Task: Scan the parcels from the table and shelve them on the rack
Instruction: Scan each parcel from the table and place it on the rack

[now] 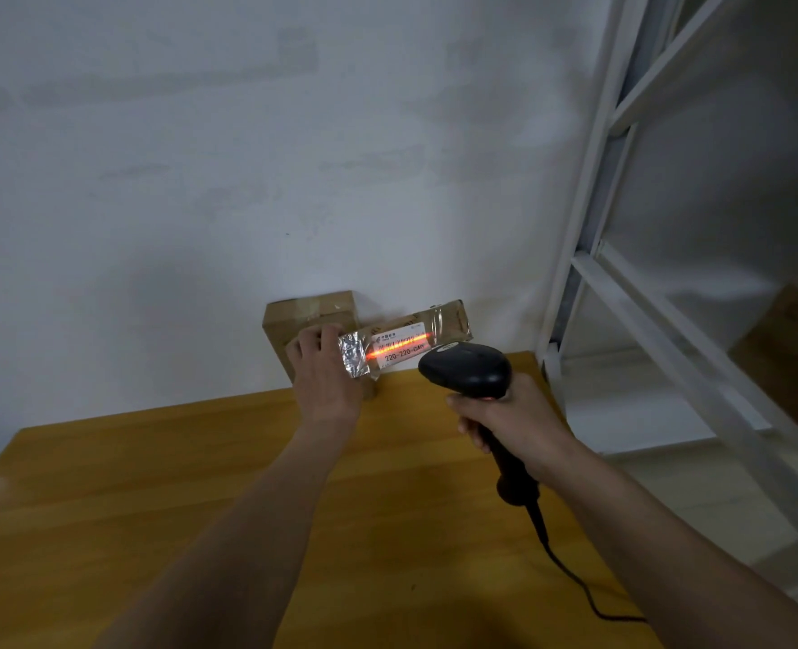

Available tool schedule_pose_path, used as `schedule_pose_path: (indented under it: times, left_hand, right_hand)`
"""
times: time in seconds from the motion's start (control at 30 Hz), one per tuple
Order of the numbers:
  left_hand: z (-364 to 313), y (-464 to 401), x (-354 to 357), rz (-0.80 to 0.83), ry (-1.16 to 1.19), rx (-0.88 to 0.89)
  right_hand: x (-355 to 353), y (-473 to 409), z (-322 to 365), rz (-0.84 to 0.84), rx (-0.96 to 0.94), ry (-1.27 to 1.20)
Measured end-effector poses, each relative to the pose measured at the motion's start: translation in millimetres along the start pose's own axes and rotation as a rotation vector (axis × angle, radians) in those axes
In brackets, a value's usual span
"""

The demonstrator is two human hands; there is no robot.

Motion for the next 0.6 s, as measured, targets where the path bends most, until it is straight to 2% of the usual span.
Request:
schedule_pose_path:
  times: [0.37,0.5,0.6]
  left_hand:
    - [15,5,5,-0.006,0.051,0.030]
    - [11,13,15,0.132,0.098,0.134]
    - [2,22,29,0.318,0.091,0.222]
  right_hand:
    - [14,4,-6,-0.034,0.045,-0.023]
    - [15,11,-12,-0.108,0.064,-0.078]
    - [10,22,-24,-0.203,0.094,-0.131]
Point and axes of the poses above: each hand's wrist, its own y-axis away from the middle knuckle, its own x-axis out of the palm, z = x × y, the point moved 2 cm from there along -y, towards the middle knuckle, and after that the axes turned 9 degrees about -y, right-handed, at the moved point
